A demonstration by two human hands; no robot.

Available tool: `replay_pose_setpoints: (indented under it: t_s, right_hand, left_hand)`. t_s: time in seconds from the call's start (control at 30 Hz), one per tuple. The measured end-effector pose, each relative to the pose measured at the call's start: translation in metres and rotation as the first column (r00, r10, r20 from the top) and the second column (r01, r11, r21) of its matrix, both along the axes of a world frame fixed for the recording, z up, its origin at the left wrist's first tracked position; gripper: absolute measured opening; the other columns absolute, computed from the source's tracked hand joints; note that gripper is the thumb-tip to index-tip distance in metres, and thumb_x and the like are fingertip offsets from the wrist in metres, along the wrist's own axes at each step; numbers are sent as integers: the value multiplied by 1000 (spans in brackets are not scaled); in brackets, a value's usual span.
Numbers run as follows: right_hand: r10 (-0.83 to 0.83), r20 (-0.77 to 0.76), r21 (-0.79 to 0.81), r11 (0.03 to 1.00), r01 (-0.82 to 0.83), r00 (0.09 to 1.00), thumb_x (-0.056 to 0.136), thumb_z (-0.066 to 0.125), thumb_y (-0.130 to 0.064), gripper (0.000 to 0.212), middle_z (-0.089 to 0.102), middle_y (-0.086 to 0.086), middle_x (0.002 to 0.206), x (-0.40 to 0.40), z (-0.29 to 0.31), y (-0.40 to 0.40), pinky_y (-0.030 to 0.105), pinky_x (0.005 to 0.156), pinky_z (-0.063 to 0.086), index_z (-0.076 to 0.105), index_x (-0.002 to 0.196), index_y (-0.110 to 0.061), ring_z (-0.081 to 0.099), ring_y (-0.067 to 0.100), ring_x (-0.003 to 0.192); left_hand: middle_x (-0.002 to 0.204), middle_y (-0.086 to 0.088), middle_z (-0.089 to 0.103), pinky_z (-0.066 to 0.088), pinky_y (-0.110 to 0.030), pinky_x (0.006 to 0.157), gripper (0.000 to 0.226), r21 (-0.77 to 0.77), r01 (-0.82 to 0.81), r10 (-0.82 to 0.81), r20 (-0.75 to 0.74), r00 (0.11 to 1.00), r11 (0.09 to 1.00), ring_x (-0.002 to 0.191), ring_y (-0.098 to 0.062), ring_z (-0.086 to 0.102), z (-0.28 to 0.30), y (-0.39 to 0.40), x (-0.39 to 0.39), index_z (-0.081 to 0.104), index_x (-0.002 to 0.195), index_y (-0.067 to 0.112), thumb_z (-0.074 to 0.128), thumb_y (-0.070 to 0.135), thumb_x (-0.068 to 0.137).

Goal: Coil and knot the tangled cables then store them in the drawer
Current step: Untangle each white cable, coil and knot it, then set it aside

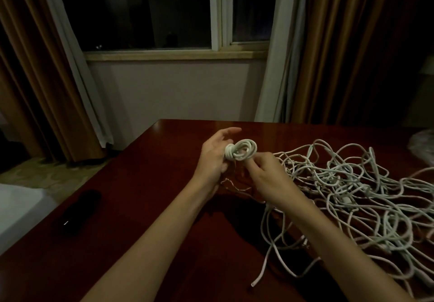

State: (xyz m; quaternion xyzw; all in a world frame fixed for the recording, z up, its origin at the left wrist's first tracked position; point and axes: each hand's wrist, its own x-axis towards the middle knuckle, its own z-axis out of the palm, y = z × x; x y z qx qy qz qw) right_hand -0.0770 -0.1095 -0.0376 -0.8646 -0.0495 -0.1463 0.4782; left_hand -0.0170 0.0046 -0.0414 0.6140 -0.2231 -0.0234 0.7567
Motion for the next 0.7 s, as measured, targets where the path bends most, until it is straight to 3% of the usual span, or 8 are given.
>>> replay_pose_setpoints:
  t_s: [0.1, 0.2, 0.27, 0.33, 0.4, 0.5, 0.6, 0.7]
  right_hand:
    - [-11, 50, -326, 945, 27, 999, 103, 37, -23, 31, 53, -4, 69, -11, -5, 16, 26, 59, 32, 47, 75, -17, 49, 10, 61]
    - [-1, 58, -534, 845, 32, 998, 105, 32, -26, 22, 59, 2, 87, -24, -1, 25, 33, 66, 41, 48, 91, -19, 57, 21, 75]
    - [2, 146, -635, 767, 92, 989, 105, 34, -27, 24, 59, -1, 87, -29, 8, 24, 31, 66, 44, 54, 97, -17, 57, 19, 76]
    - [9, 229, -658, 739, 147, 973, 103, 37, -32, 27, 51, -7, 81, -30, 17, 16, 23, 62, 42, 60, 97, -19, 53, 12, 71]
    - [-3, 260, -633, 754, 173, 966, 100, 44, -35, 27, 45, -11, 75, -29, 22, 7, 17, 58, 38, 64, 91, -19, 49, 6, 67]
    - [-37, 275, -429, 890, 157, 961, 90, 61, -35, 18, 51, -16, 69, -25, 23, -7, 12, 58, 43, 71, 87, -20, 56, 3, 63]
    - [-4, 193, -202, 978, 44, 981, 85, 67, -33, 14, 63, -9, 65, -22, 21, -13, 11, 59, 47, 72, 83, -20, 63, -2, 66]
    - [18, 148, -35, 999, -13, 989, 81, 73, -30, 12, 68, 0, 71, -17, 20, -19, 16, 61, 51, 70, 78, -19, 65, 4, 67]
  left_hand:
    - [44, 8, 43, 25, -17, 33, 31, 87, -193, 192, 18, 981, 977, 31, -2, 30, 0, 0, 1, 60, 104, 11, 33, -1, 98]
    - [60, -8, 54, 35, -20, 42, 30, 204, -368, 328, 205, 922, 907, 42, -6, 43, -3, 2, 1, 61, 103, 17, 36, 2, 98]
    - [62, -9, 56, 36, -24, 46, 29, 280, -430, 322, 359, 876, 858, 47, -6, 45, -6, 4, -1, 62, 102, 20, 38, 4, 98]
    - [55, -2, 51, 33, -18, 43, 28, 359, -404, 225, 447, 866, 842, 43, -3, 46, -8, 6, -2, 62, 107, 16, 38, 4, 99]
    - [59, -5, 56, 43, -21, 46, 28, 453, -328, 84, 478, 874, 829, 48, -5, 56, -9, 7, -3, 61, 110, 14, 38, 3, 100]
    - [75, -4, 64, 52, -38, 59, 32, 530, -257, -43, 489, 871, 808, 65, -20, 63, -7, 10, 1, 60, 105, 26, 39, 4, 99]
    - [98, -2, 68, 58, -41, 76, 33, 526, -118, -128, 408, 904, 842, 86, -20, 69, -3, 13, 0, 59, 103, 33, 40, 6, 99]
    - [104, 3, 67, 56, -34, 84, 23, 503, 20, -215, 334, 918, 864, 95, -12, 68, -2, 11, -2, 62, 106, 24, 47, 9, 97]
